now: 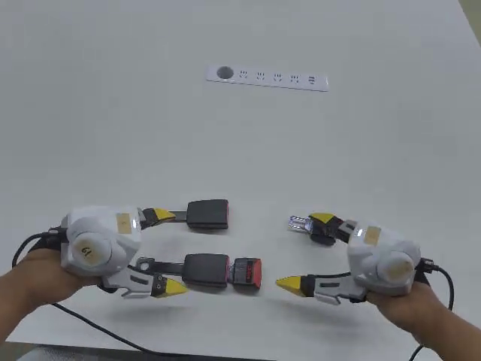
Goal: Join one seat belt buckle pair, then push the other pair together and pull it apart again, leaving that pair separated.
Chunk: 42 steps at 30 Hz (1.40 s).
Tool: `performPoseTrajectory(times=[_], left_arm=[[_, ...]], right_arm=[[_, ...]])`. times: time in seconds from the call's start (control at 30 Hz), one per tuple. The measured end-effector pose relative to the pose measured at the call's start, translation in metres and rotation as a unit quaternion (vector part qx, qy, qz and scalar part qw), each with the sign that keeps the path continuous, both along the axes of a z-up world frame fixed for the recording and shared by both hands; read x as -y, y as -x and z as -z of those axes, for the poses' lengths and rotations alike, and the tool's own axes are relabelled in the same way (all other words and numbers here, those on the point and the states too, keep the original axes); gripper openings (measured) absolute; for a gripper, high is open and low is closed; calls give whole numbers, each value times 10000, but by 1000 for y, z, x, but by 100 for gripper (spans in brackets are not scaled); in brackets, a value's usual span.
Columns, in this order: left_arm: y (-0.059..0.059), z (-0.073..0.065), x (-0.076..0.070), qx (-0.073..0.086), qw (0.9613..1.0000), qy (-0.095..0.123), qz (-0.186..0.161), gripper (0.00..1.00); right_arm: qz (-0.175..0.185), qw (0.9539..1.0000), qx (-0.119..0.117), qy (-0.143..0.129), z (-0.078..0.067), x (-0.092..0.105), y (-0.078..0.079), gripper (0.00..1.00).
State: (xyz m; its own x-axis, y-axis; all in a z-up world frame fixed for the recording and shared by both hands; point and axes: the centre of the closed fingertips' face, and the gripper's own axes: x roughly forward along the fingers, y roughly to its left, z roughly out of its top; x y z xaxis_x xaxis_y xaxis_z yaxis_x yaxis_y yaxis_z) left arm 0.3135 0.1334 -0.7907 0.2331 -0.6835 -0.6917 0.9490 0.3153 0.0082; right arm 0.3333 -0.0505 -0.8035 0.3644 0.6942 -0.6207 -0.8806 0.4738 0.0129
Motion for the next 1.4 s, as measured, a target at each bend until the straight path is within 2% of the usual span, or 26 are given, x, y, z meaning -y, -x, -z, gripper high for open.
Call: performPoseTrajectory(times=[0.1,0.13,0.17,0.2,0.37,0.5,0.73,0.83,0.93,1.0,1.03,1.1,1.13,1.17,1.23,1.3,1.4], left_arm=[[-16,-7,-1,76,10000,50,-14,76],[-18,-8,-1,86,10000,46,-21,76],[-26,-9,-2,141,9999,24,-51,75],[-30,-9,-3,161,9999,10,-50,75],[-49,-7,-1,137,9999,5,-40,74],[-61,1,4,80,10000,-7,-14,73],[-68,23,14,-58,9996,-199,205,68],[-72,28,16,-94,9994,-225,251,66],[-72,35,19,-177,9991,-243,297,59],[-74,41,18,-208,9988,-314,309,59],[-72,44,18,-294,9985,-329,316,58],[-69,47,19,-294,9980,-389,408,56],[-69,45,21,-225,9981,-344,453,56],[-70,43,23,-238,9985,-278,415,56],[-69,43,24,-255,9985,-269,392,55],[-67,42,26,-230,9980,-290,521,52],[-67,41,26,-201,9977,-263,596,49]], right_arm=[[45,10000,-44,12,-2,14,-9,81],[48,9999,-60,64,-1,19,-11,81],[34,9997,-103,208,3,26,-13,81],[25,9997,-130,197,3,29,-15,80],[20,9993,-237,290,10,43,-24,78],[19,9989,-323,329,16,49,-30,76],[-121,9979,-474,425,27,54,-35,69],[-171,9977,-521,390,29,53,-38,66],[-262,9971,-580,421,35,52,-38,63],[-348,9961,-652,490,40,53,-36,61],[-426,9962,-566,516,41,53,-38,61],[-401,9964,-602,439,41,50,-40,62],[-424,9963,-590,457,42,50,-40,61],[-472,9961,-564,489,41,50,-39,59],[-587,9955,-540,502,40,49,-37,54],[-715,9950,-453,526,40,48,-36,53],[-719,9952,-463,469,39,46,-36,52]])
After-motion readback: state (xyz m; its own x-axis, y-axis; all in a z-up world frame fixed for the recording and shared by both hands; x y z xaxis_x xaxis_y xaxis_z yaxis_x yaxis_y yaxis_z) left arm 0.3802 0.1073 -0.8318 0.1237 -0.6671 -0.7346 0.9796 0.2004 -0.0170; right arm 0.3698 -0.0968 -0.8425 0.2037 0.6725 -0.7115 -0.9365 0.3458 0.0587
